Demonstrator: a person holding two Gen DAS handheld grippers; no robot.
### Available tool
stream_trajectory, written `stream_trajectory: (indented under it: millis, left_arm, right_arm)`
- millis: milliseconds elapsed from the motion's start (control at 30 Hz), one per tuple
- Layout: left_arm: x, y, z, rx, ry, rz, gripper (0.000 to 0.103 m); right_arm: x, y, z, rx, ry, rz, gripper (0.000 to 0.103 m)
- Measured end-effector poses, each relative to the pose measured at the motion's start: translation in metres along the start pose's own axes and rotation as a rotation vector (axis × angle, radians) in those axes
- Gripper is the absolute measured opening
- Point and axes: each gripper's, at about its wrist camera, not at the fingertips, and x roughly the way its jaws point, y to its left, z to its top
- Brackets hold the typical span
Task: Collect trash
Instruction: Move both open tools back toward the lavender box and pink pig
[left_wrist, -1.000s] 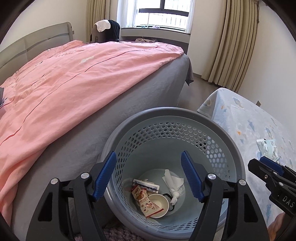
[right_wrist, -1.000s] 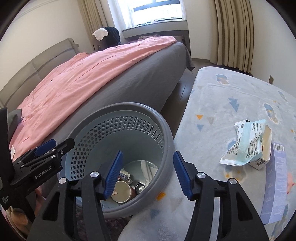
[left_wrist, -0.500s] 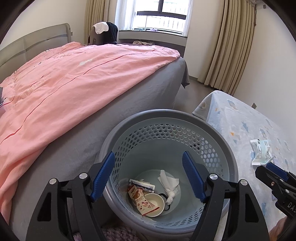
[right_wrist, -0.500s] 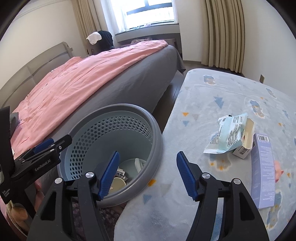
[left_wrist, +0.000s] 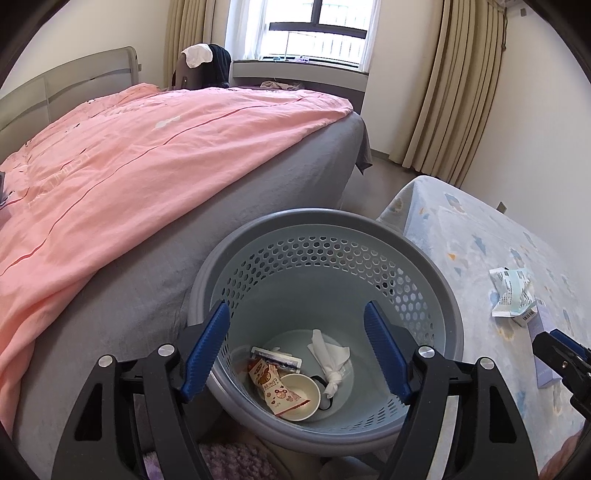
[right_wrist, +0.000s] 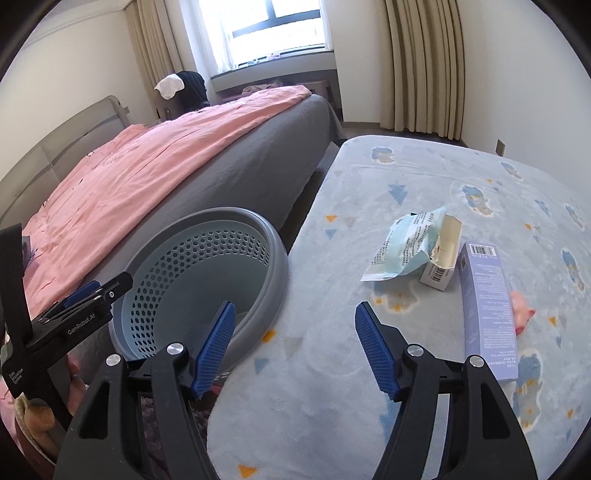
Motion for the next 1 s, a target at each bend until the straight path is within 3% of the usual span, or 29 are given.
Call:
stream_trajectory:
  millis: [400,1000]
  left_arm:
    - [-0.010,-0.026,-0.025,0.053,0.025,-0.029,0.072]
    - [-0.045,-0.098,-0.056,0.177,0.031,-0.130,0.072]
  right_arm:
    - [-0.024,-0.034,-0.014,0.045,-0.023,-0.053,0.067]
    - [-0.056,-0.126,-0.033,0.129,-0.055,-0.174,0.068]
